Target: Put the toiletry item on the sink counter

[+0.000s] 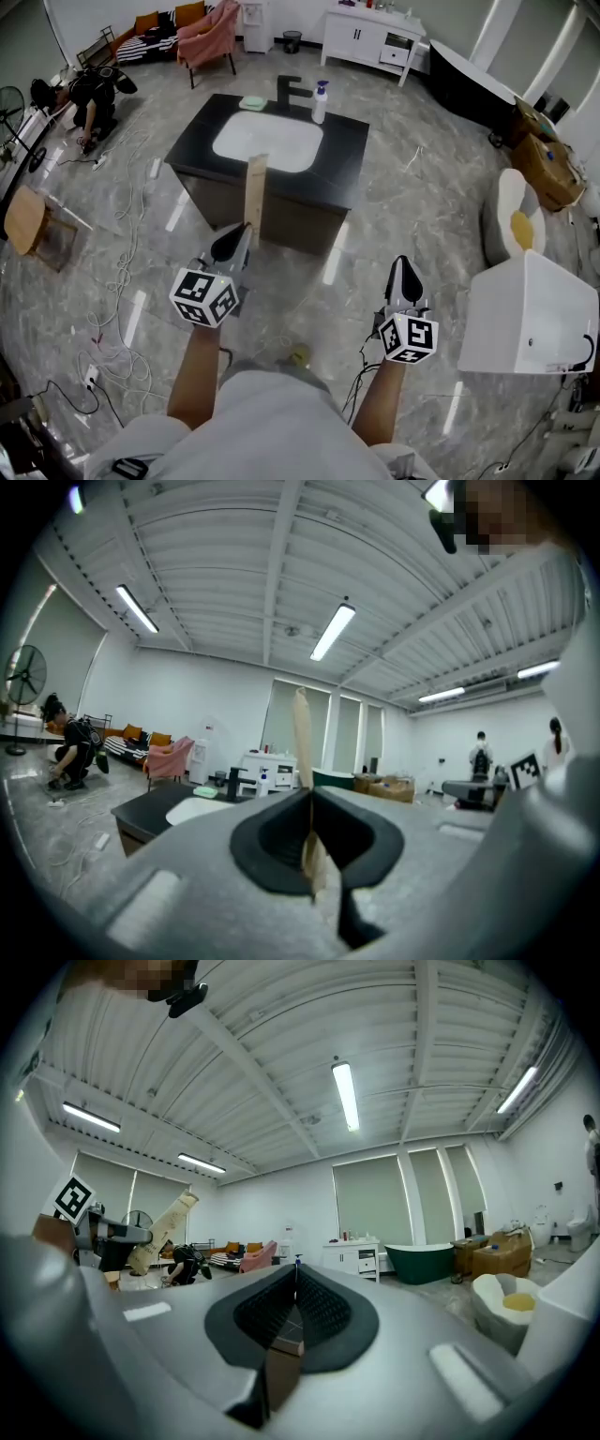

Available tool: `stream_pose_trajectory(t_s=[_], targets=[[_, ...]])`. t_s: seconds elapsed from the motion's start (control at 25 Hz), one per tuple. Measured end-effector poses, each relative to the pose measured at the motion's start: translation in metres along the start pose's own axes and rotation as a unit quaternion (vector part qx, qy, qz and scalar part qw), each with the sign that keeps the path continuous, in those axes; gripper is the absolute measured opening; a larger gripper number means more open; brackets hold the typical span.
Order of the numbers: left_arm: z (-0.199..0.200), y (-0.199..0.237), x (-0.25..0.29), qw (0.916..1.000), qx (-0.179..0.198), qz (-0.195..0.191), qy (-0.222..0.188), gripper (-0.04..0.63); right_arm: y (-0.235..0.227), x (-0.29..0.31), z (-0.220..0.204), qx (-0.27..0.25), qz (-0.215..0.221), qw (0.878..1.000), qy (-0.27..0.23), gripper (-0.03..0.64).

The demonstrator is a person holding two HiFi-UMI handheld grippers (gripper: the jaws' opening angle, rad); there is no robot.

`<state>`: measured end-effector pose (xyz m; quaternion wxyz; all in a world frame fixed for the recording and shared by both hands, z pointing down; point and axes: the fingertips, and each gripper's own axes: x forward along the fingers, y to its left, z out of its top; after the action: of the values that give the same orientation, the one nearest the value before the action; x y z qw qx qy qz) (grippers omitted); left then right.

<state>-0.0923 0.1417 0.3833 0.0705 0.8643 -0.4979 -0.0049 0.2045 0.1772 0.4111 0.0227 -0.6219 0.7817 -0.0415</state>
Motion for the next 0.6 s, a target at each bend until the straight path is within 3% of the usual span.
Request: stream_pose_trajectory(t_s=[0.12,0.6], targets=[[0.002,-0.006,0.026,1.0000,0.003,0.002,0.002,0.003,-0.018,0.015,0.003,0.017,0.009,1.000,-0.009,0.003],[0.011,0.001,0.110,0.9998,0.007,-0.013,-0.012,0.003,-0.060,0.077,0.013,0.000,0.002,1.000,-0.028,0.003]])
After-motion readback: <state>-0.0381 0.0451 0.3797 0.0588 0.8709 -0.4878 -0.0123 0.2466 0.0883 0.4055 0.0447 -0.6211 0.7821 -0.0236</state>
